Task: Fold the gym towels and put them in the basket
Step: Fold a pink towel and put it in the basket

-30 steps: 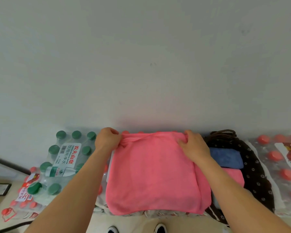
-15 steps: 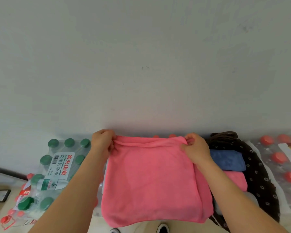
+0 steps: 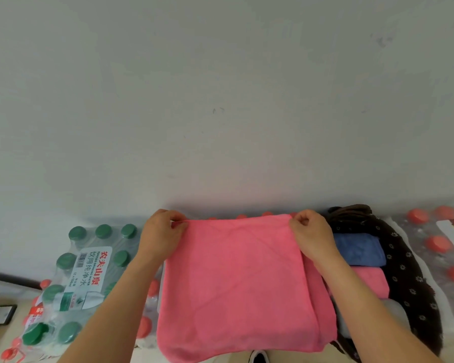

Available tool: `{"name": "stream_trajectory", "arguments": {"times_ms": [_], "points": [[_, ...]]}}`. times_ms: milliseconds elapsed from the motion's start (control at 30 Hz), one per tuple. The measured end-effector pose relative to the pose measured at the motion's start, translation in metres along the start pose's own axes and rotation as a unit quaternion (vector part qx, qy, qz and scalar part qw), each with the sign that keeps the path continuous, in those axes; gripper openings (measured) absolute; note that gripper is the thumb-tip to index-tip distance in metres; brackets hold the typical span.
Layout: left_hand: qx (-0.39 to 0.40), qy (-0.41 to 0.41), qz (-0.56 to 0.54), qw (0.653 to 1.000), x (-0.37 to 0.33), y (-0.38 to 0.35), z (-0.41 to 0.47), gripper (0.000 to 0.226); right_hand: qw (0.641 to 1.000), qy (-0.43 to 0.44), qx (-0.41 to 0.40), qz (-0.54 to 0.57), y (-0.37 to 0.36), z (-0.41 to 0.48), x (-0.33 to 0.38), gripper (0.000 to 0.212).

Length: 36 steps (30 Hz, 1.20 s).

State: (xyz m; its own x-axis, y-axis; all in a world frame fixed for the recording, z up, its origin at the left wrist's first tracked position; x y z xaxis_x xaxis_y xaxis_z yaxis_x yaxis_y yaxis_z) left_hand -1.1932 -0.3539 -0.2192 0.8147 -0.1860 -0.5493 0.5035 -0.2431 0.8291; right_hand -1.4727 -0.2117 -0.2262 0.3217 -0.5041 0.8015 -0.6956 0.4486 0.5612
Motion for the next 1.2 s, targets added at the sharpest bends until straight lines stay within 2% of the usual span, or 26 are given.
{"name": "stream_trajectory", "arguments": {"times_ms": [100, 167, 267, 333, 400, 533, 633, 700, 767, 833, 867, 967, 1033, 1067, 1133, 1200], "points": [[-0.044, -0.011, 0.04, 0.998, -0.006, 0.003, -0.001, 0.021, 1.0, 0.022, -0.01, -0.006, 0.001, -0.008, 0.003, 0.011], [-0.065, -0.068, 0.041, 0.995, -0.028, -0.003, -0.009, 0.033, 0.998, 0.057, -0.011, -0.005, 0.004, -0.016, 0.008, 0.011], [0.01, -0.209, -0.026, 0.977, -0.091, -0.025, -0.024, 0.042, 0.993, 0.115, 0.011, 0.023, 0.008, -0.03, 0.013, 0.009], [0.084, -0.26, -0.056, 0.96, -0.129, -0.042, -0.028, 0.054, 0.988, 0.145, 0.036, 0.051, 0.01, -0.038, 0.015, 0.009], [0.145, -0.249, -0.056, 0.956, -0.151, -0.055, -0.022, 0.053, 0.984, 0.162, 0.052, 0.061, 0.012, -0.042, 0.015, 0.01], [0.192, -0.245, -0.075, 0.947, -0.167, -0.063, -0.011, 0.01, 0.988, 0.131, 0.01, 0.087, 0.019, -0.035, 0.001, 0.012], [0.202, -0.208, -0.098, 0.952, -0.164, -0.068, -0.004, 0.023, 0.995, 0.033, -0.04, 0.089, 0.03, -0.021, -0.022, 0.016], [0.229, -0.187, -0.114, 0.948, -0.161, -0.075, 0.0, 0.025, 0.998, -0.028, -0.015, 0.062, 0.034, -0.014, -0.035, 0.027], [0.25, -0.174, -0.131, 0.944, -0.159, -0.08, 0.002, 0.021, 0.999, -0.034, -0.004, 0.036, 0.035, -0.01, -0.037, 0.033], [0.261, -0.168, -0.148, 0.939, -0.159, -0.081, 0.001, 0.014, 0.999, 0.02, -0.017, 0.029, 0.036, -0.011, -0.026, 0.034], [0.268, -0.167, -0.164, 0.934, -0.16, -0.079, -0.001, 0.011, 0.998, 0.049, 0.006, 0.044, 0.036, -0.013, -0.019, 0.034], [0.291, -0.156, -0.213, 0.919, -0.164, -0.072, -0.004, 0.005, 0.986, 0.075, 0.142, 0.05, 0.024, -0.019, -0.006, 0.032], [0.276, -0.144, -0.247, 0.918, -0.164, -0.07, -0.002, 0.003, 0.983, 0.083, 0.165, 0.015, 0.018, -0.027, 0.0, 0.018], [0.261, -0.134, -0.259, 0.92, -0.163, -0.07, 0.0, 0.002, 0.983, 0.079, 0.166, 0.027, 0.018, -0.03, 0.001, 0.011], [0.233, -0.127, -0.251, 0.931, -0.161, -0.074, 0.005, 0.003, 0.979, 0.051, 0.171, 0.095, 0.019, -0.041, 0.001, 0.034], [0.23, -0.135, -0.223, 0.938, -0.162, -0.081, 0.008, 0.006, 0.958, -0.009, 0.169, 0.233, 0.022, -0.053, -0.003, 0.03]]}}
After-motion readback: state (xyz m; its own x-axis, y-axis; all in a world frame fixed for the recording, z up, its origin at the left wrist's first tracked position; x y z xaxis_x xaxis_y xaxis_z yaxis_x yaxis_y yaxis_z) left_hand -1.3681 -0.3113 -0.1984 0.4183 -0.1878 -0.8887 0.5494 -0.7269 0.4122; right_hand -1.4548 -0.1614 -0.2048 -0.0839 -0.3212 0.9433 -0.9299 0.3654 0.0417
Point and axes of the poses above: each hand's wrist, its own z-axis towards the middle knuckle, its own y-axis out of the back of the hand, x = y × z, the point moved 2 cm from there along z, towards the middle knuckle, and after that the axes turned 1 degree about x, right-handed, at the moved point
